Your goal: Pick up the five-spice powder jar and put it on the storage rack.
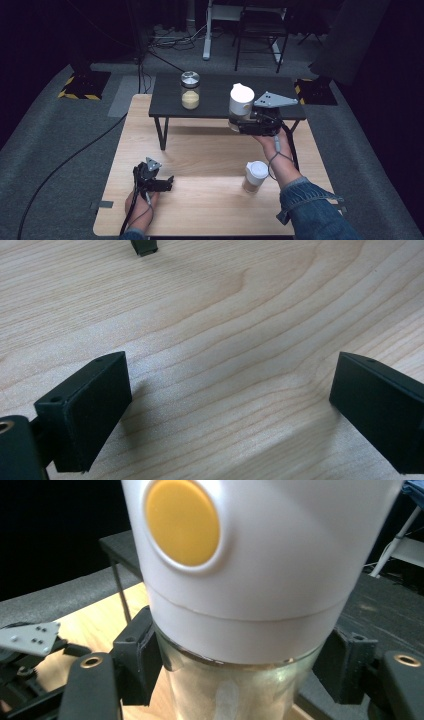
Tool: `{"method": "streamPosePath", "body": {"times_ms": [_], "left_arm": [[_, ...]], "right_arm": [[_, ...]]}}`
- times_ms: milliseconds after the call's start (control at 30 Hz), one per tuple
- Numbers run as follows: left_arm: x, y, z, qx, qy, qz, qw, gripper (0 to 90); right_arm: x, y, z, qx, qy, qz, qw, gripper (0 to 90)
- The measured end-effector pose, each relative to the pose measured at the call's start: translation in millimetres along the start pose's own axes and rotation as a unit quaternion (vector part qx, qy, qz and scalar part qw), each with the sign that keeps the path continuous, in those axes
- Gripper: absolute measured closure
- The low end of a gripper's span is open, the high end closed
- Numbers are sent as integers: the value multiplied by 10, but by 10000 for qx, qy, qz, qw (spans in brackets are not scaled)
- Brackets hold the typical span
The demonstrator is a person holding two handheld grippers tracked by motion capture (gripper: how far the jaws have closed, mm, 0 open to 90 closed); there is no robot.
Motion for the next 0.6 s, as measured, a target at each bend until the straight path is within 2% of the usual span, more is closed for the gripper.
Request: {"method": "streamPosePath", "body": {"times_ms": [167, 267, 600], "left_arm": [[0, 0, 0, 3, 1, 2, 10000, 32], [0, 0, 0, 0, 0, -1, 10000, 32], [0, 0, -1, -3, 2, 0, 10000, 32]], "right_arm": [[-106, 18, -50, 6, -89, 35, 10000, 302], [-186, 3, -100, -107, -118, 36, 9999, 302], [-381, 0, -215, -202, -329, -37, 9992, 302]]}}
Point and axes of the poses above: each handheld gripper's, and its own axes: x roughly backward along the jaws, y roughly out of its top, z roughly to its left, the point moved 6 cm from there along -x, roughly forward along the jaws, and after that the axes turned 5 degrees about -z, right-handed, at the moved point
